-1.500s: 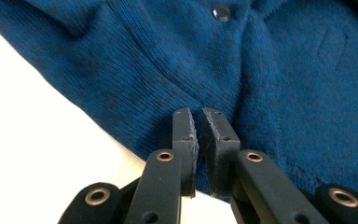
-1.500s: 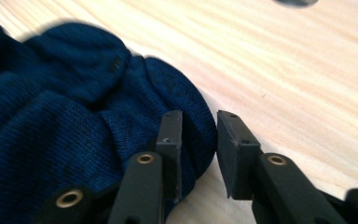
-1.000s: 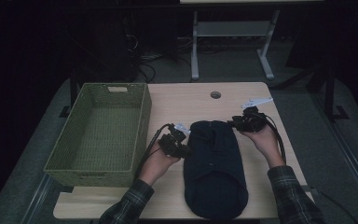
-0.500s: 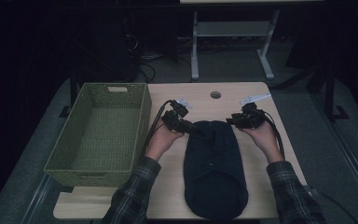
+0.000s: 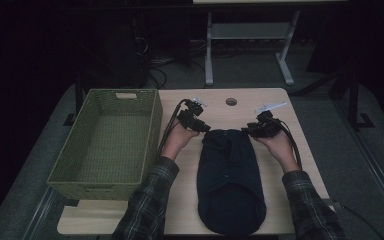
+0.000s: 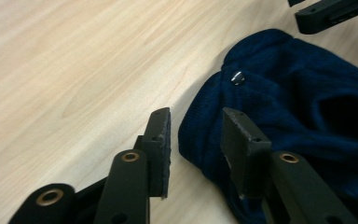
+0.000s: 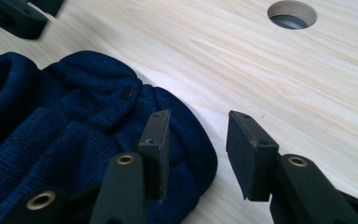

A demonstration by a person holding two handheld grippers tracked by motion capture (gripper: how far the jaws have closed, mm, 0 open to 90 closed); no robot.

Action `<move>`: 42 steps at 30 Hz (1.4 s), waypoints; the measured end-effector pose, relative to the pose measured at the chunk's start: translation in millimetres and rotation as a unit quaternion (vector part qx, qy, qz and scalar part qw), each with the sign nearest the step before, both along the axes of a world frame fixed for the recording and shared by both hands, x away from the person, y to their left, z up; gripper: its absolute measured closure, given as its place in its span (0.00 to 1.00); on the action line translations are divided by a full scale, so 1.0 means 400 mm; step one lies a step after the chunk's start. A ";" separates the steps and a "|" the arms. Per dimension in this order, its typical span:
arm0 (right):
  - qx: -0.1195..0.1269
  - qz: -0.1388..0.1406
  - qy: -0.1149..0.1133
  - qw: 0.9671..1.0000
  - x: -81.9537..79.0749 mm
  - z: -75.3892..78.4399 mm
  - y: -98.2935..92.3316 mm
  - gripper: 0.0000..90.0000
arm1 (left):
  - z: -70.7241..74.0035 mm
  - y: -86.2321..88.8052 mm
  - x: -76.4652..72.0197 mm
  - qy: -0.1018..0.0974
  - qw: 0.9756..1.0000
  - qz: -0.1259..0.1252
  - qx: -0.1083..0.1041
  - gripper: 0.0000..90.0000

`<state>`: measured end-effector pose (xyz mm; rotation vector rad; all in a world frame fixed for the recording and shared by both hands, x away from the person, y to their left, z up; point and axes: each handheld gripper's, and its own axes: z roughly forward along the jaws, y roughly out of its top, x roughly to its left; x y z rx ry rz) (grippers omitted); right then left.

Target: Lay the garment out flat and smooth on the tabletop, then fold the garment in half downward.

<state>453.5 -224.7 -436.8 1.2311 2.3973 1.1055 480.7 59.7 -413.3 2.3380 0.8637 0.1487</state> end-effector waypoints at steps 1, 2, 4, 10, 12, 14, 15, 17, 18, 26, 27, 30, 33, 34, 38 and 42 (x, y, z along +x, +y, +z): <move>0.000 0.003 0.000 1.000 0.002 -0.002 0.002 0.65 | -0.011 -0.003 0.003 0.003 1.000 -0.001 -0.001 0.66; -0.002 0.003 0.001 1.000 0.002 -0.004 0.003 0.65 | -0.019 -0.005 0.006 0.006 1.000 -0.003 -0.002 0.65; -0.004 0.006 0.002 1.000 0.005 -0.010 0.007 0.65 | -0.038 -0.011 0.008 0.007 1.000 -0.003 -0.004 0.64; -0.007 0.004 0.012 1.000 0.015 -0.030 0.006 0.66 | -0.078 -0.013 0.021 0.014 1.000 -0.004 0.009 0.59; -0.011 0.000 0.019 1.000 0.018 -0.038 0.005 0.66 | -0.088 -0.015 0.024 0.019 1.000 0.001 0.003 0.59; -0.014 0.002 0.023 1.000 0.020 -0.046 0.003 0.67 | -0.092 -0.016 0.023 0.022 1.000 0.000 0.000 0.58; -0.015 0.003 0.026 1.000 0.021 -0.049 0.002 0.67 | -0.092 -0.015 0.024 0.023 1.000 -0.006 0.006 0.58; -0.016 0.004 0.031 0.999 0.022 -0.055 0.002 0.68 | -0.097 -0.018 0.023 0.023 1.000 -0.006 0.001 0.58; -0.018 0.007 0.031 0.999 0.023 -0.057 0.002 0.69 | -0.098 -0.018 0.023 0.023 1.000 -0.009 0.003 0.58; -0.017 0.017 0.047 0.999 0.026 -0.070 0.009 0.81 | -0.103 -0.025 0.021 0.030 0.999 -0.034 0.001 0.73; -0.015 0.017 0.048 0.999 0.026 -0.071 0.009 0.83 | -0.104 -0.025 0.021 0.031 0.999 -0.035 0.000 0.75; -0.010 0.018 0.051 0.999 0.026 -0.072 0.009 0.88 | -0.104 -0.025 0.020 0.038 0.998 -0.039 -0.006 0.83; -0.023 0.021 0.045 0.999 0.023 -0.068 0.016 0.90 | -0.100 -0.028 0.017 0.035 0.999 -0.039 0.000 0.88; -0.026 0.023 0.044 0.998 0.023 -0.066 0.017 0.91 | -0.099 -0.028 0.016 0.035 0.999 -0.038 0.000 0.89; -0.032 0.019 0.039 0.999 0.019 -0.060 0.020 0.92 | -0.089 -0.021 0.016 0.034 0.999 -0.029 -0.004 0.91; -0.036 0.018 0.026 0.999 0.015 -0.042 0.019 0.92 | -0.064 -0.015 0.013 0.021 0.999 -0.024 -0.007 0.92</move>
